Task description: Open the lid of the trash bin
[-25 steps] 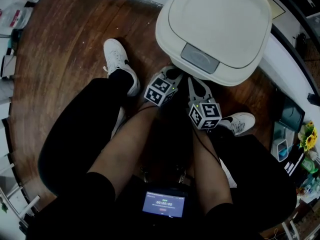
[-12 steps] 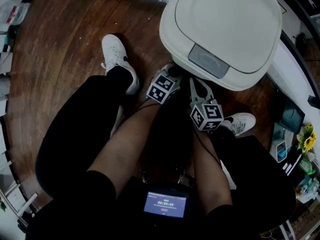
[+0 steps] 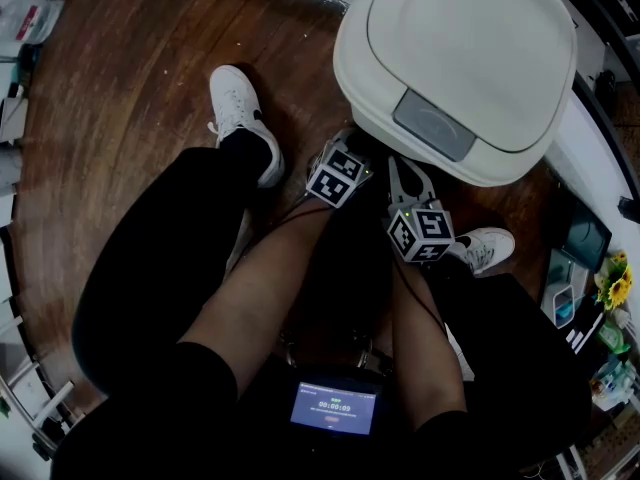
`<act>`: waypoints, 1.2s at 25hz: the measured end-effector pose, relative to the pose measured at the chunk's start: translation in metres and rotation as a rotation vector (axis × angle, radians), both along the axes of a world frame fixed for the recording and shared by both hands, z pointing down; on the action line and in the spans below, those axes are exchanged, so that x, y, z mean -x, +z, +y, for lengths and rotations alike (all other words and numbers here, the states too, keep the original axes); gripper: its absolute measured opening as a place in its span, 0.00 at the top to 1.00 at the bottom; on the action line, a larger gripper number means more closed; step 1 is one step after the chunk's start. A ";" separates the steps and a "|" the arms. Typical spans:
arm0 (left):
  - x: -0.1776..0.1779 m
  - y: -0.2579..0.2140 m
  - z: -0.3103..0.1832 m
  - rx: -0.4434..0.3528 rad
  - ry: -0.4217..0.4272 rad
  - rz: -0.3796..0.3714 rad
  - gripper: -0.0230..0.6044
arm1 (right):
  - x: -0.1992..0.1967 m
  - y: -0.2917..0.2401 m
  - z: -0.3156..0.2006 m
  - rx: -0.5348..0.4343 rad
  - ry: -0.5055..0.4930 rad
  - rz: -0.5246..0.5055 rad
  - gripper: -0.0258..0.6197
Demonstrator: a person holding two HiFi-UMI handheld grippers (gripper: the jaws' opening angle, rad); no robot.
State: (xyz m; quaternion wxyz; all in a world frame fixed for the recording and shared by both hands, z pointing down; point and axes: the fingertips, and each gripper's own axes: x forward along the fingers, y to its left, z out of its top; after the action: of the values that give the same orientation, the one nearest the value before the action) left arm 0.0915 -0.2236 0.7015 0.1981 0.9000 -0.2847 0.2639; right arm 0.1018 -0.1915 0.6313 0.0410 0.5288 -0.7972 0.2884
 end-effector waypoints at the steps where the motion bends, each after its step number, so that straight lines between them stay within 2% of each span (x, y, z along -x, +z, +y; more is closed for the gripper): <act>1: 0.000 0.000 0.000 0.003 -0.002 -0.005 0.93 | 0.000 -0.001 0.000 -0.001 0.001 0.000 0.96; 13: -0.001 0.005 0.000 0.034 0.001 -0.033 0.93 | 0.001 -0.001 0.002 0.005 0.001 -0.005 0.96; 17: 0.003 0.007 0.001 0.049 0.007 -0.076 0.93 | 0.001 -0.001 0.002 0.010 0.005 -0.008 0.96; 30: -0.003 0.013 0.000 0.072 0.018 -0.150 0.93 | -0.004 -0.001 0.006 0.018 0.009 -0.012 0.96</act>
State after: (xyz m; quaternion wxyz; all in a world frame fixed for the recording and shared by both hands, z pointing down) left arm 0.0947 -0.2232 0.7141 0.2063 0.8725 -0.2811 0.3422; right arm 0.1059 -0.1854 0.6298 0.0394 0.5302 -0.7925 0.2988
